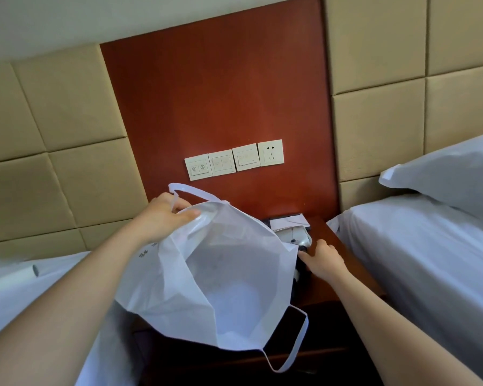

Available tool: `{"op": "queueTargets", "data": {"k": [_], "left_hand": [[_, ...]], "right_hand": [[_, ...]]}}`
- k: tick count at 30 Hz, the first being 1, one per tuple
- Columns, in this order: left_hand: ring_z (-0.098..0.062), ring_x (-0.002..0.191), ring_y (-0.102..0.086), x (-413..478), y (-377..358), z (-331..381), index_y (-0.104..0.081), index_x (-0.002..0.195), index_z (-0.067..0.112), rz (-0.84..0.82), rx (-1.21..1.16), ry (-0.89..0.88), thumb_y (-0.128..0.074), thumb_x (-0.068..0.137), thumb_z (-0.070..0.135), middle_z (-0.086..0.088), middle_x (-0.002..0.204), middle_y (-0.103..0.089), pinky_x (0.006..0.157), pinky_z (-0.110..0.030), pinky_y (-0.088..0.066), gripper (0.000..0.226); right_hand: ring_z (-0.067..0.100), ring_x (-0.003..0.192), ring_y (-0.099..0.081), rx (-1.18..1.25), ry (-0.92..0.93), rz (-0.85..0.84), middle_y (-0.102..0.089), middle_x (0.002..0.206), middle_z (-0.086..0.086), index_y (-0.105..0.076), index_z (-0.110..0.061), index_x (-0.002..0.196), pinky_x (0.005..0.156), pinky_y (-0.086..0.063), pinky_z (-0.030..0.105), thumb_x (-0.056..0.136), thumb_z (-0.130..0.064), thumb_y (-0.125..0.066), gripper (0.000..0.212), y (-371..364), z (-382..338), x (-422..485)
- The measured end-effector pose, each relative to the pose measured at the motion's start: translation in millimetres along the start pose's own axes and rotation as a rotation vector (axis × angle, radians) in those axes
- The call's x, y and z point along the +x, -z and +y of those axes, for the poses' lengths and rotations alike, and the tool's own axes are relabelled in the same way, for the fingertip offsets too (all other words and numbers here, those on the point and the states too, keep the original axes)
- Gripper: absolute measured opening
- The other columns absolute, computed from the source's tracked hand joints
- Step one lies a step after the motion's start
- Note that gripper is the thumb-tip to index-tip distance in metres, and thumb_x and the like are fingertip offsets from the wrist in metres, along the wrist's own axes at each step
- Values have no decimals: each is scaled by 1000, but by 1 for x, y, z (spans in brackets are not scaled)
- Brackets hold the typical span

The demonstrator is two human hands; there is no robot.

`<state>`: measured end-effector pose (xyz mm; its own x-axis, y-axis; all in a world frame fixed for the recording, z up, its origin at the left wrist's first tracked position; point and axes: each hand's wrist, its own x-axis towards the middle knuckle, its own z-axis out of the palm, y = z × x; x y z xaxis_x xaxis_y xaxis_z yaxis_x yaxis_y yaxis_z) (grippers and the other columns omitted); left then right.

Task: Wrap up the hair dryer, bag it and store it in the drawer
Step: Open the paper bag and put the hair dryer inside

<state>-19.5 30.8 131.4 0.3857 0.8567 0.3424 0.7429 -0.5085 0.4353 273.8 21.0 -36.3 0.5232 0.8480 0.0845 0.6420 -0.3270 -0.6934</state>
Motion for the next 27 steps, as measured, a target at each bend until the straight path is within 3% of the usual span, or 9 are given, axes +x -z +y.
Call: {"op": "queueTargets", "data": {"k": [4, 11, 13, 17, 21, 27], "left_hand": [[-16, 56, -22, 1, 4, -9, -37, 60, 12, 17, -39, -13, -49, 96, 28, -1, 58, -23, 51, -28, -18, 41], [-15, 54, -22, 2, 20, -25, -38, 65, 9, 65, 19, 23, -44, 98, 26, -2, 59, -26, 50, -28, -18, 38], [-14, 53, -20, 3, 23, -30, -36, 64, 10, 68, 47, 30, -44, 98, 26, -1, 58, -24, 49, -27, -16, 39], [-13, 51, -18, 4, 25, -31, -32, 62, 11, 75, 73, 35, -44, 99, 23, 1, 56, -22, 49, -26, -15, 41], [-15, 52, -19, 3, 22, -27, -28, 59, 14, 66, 103, 46, -44, 98, 23, 0, 57, -22, 50, -28, -15, 44], [-15, 52, -18, 6, 18, -23, -25, 56, 15, 59, 135, 47, -45, 98, 22, 1, 55, -21, 50, -29, -16, 47]], "right_hand": [[34, 112, -53, 160, -85, -65, -55, 123, 17, -44, 1, 122, 75, -37, 30, 86, -49, -58, 63, -14, -3, 9], [29, 98, -58, 271, -183, -63, -62, 114, 13, -53, -2, 116, 69, -40, 28, 76, -56, -65, 68, -36, -15, 23], [31, 103, -58, 267, -200, -27, -61, 114, 14, -51, -3, 118, 68, -38, 28, 78, -52, -65, 65, -39, -17, 23], [36, 110, -54, 263, -183, 14, -56, 120, 18, -41, -1, 125, 72, -38, 30, 88, -33, -57, 52, -39, -17, 25], [38, 115, -51, 313, -162, 10, -53, 125, 20, -40, -1, 125, 82, -40, 33, 89, -31, -57, 50, -34, -13, 25], [32, 101, -59, 792, -247, 15, -60, 113, 17, -53, -4, 117, 84, -50, 39, 79, -32, -72, 50, -27, 9, 31]]}}
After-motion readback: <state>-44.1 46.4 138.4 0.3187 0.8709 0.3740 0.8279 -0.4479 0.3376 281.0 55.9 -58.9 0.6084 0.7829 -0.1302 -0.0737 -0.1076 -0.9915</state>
